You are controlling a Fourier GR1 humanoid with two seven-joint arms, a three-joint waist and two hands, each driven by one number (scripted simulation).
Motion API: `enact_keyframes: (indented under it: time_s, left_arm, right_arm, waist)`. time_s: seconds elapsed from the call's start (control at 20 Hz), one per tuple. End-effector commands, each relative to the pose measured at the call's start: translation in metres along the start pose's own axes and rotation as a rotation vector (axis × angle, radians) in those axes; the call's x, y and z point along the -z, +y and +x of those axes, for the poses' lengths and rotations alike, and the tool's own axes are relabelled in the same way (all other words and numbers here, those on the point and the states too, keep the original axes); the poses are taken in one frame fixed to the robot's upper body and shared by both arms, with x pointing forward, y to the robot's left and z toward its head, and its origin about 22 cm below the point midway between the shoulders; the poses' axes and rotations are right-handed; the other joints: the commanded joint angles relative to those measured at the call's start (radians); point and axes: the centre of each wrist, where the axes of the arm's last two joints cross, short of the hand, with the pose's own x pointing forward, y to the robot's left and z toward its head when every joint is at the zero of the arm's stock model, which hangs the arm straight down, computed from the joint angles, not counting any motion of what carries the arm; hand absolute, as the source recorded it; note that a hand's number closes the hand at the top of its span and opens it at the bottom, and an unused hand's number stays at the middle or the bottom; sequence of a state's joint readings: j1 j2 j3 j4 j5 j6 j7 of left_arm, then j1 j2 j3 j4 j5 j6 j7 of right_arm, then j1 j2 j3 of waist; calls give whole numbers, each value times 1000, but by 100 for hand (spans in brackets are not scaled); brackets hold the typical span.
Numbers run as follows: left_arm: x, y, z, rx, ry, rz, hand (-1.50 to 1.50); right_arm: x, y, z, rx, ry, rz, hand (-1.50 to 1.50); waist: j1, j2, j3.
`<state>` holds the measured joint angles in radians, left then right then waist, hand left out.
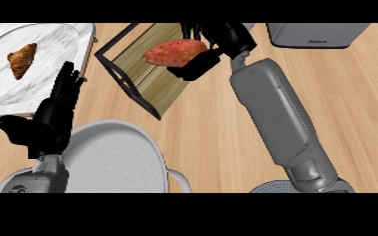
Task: Pick the sweet potato from the placemat and place it in the tiered shelf
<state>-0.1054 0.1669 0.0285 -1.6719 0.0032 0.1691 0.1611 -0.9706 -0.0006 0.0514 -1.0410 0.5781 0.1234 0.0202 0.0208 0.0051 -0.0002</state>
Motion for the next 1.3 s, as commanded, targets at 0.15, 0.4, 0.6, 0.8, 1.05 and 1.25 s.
enact_keyframes:
  time_s: [0.15, 0.4, 0.6, 0.8, 1.05, 1.25]
  left_arm:
    - [-10, -2, -4, -14, 13, -16, 0]
    - [10, 9, 13, 2, 0, -19, 0]
    - [3, -1, -1, 1, -16, -15, 0]
    - [12, -9, 8, 19, -10, -26, 0]
    - [-1, -1, 3, -13, -9, -41, 0]
    - [-4, -3, 4, 5, 6, -23, 0]
  right_arm:
    - [29, 21, -13, 30, -7, -56, 150]
    - [31, 44, -19, -74, -18, -23, 150]
    - [42, 28, -20, 151, 57, -82, 150]
    - [46, 38, -17, 135, 87, 11, -150]
    - [48, 37, -25, 174, 51, 19, -150]
    - [45, 30, -34, 253, -22, 15, -150]
  waist:
    - [18, 2, 0]
    - [17, 3, 0]
    - [30, 8, 0]
    - [32, 6, 0]
    - [53, 13, 0]
    - [23, 8, 0]
